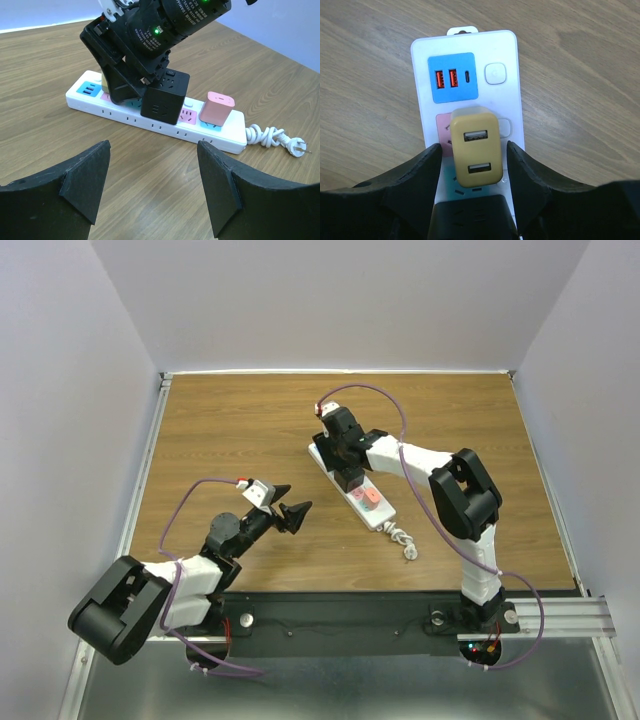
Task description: Insert the plug
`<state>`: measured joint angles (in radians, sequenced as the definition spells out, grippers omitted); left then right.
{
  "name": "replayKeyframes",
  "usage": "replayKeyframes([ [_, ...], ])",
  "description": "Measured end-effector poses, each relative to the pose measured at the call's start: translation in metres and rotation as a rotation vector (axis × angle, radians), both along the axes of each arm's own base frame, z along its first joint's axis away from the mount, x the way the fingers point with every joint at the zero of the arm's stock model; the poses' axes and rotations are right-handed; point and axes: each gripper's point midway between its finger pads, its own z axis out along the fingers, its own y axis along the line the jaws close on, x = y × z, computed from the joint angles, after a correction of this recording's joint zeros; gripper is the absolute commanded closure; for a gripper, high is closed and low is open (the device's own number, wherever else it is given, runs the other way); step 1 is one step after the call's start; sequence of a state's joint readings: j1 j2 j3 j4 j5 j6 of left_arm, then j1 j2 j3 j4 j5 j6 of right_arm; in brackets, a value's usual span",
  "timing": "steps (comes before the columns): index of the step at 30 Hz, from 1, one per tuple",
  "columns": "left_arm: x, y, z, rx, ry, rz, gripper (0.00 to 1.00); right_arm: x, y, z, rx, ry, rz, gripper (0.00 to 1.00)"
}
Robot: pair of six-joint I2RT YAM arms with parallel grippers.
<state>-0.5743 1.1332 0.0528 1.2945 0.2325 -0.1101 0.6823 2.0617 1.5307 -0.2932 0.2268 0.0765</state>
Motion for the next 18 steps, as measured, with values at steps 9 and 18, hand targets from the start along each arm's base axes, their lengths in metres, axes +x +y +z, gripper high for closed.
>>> replayKeyframes([
  [9,0.0,0.0,-0.003,0.005,0.01,0.0,0.19,-0.001,-0.002,0.008,-0.007,-0.008,0.013,0.4],
  [18,0.001,0.0,-0.003,0.003,0.011,0.002,0.19,0.012,0.007,0.045,0.035,-0.082,0.022,0.39],
])
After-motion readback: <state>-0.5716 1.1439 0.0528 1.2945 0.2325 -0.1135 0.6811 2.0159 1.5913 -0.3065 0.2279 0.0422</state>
